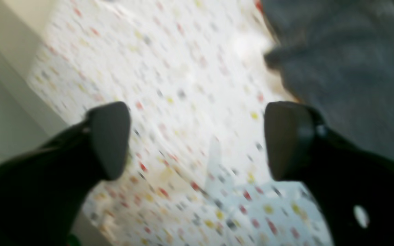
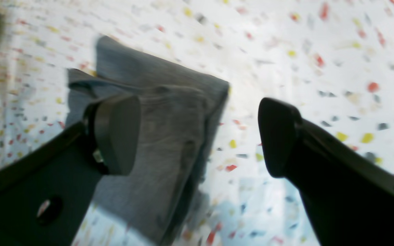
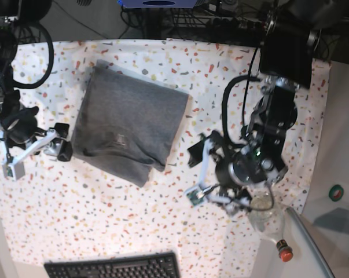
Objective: Layout the t-shirt on the table in an organized manner, then fold the t-shirt properly
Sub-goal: 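Release the shirt and raise the left gripper away, then grasp the bundle's corner with the right gripper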
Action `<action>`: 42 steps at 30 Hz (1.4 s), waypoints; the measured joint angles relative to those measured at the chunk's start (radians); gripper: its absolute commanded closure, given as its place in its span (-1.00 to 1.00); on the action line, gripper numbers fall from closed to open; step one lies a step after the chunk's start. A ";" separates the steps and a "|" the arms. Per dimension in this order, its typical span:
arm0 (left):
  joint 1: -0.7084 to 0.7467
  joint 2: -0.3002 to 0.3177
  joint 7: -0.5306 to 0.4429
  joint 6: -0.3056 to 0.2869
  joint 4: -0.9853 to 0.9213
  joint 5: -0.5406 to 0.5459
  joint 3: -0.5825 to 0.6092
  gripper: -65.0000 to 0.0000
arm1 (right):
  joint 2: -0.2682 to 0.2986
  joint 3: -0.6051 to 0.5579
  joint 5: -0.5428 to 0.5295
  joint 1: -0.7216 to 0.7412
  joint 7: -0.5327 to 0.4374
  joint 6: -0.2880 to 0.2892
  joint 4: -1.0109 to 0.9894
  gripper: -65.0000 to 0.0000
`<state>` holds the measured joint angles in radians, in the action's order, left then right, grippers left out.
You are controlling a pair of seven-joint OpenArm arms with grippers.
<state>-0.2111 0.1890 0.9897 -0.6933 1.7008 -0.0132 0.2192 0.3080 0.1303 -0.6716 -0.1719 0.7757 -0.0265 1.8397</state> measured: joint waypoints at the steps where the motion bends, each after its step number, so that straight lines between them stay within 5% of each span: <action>1: 0.055 0.024 -0.003 -0.013 0.030 0.013 -0.033 -0.06 | -0.003 -0.003 -0.003 0.001 0.006 0.002 -0.002 -0.56; 4: 0.220 0.085 -0.006 -0.011 0.057 0.010 -0.156 0.86 | 0.005 0.000 0.008 0.024 0.004 0.000 -0.062 -0.56; 5: 0.275 0.100 -0.002 -0.011 0.056 0.004 -0.212 1.00 | 0.007 0.004 0.019 0.042 0.004 -0.005 -0.091 -0.56; 11: 0.496 0.096 -0.003 -0.011 0.057 0.002 -0.582 1.00 | 0.015 -0.077 0.019 0.134 -0.004 -0.009 -0.158 -0.56; 14: 0.539 0.073 -0.006 -0.010 0.059 0.026 -0.723 1.00 | 0.018 -0.235 0.024 0.180 0.014 -0.007 -0.162 -0.56; 20: 0.605 0.011 -0.002 -0.010 0.060 0.070 -0.940 1.00 | -0.001 -0.589 0.234 0.417 0.006 -0.003 -0.309 -0.57; 26: 0.641 0.006 -0.005 -0.010 0.061 0.073 -0.997 1.00 | -0.137 -0.866 0.220 0.589 -0.013 0.010 -0.537 -0.57; 37: 0.666 -0.011 -0.006 -0.011 0.061 0.074 -0.999 1.00 | -0.201 -0.896 0.230 0.618 -0.166 0.009 -0.767 -0.56; 39: 0.665 -0.015 -0.006 -0.011 0.061 0.077 -0.999 1.00 | -0.195 -0.896 0.231 0.617 -0.190 0.009 -0.780 -0.38; 42: 0.663 -0.020 -0.006 -0.011 0.061 0.079 -0.999 1.00 | -0.196 -0.896 0.230 0.621 -0.216 0.008 -0.816 0.17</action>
<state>0.4515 0.1688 0.9840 -0.7040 1.7615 0.0654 -0.7803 0.1116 -0.7662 -0.4419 0.4488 0.5594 -0.0181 1.0233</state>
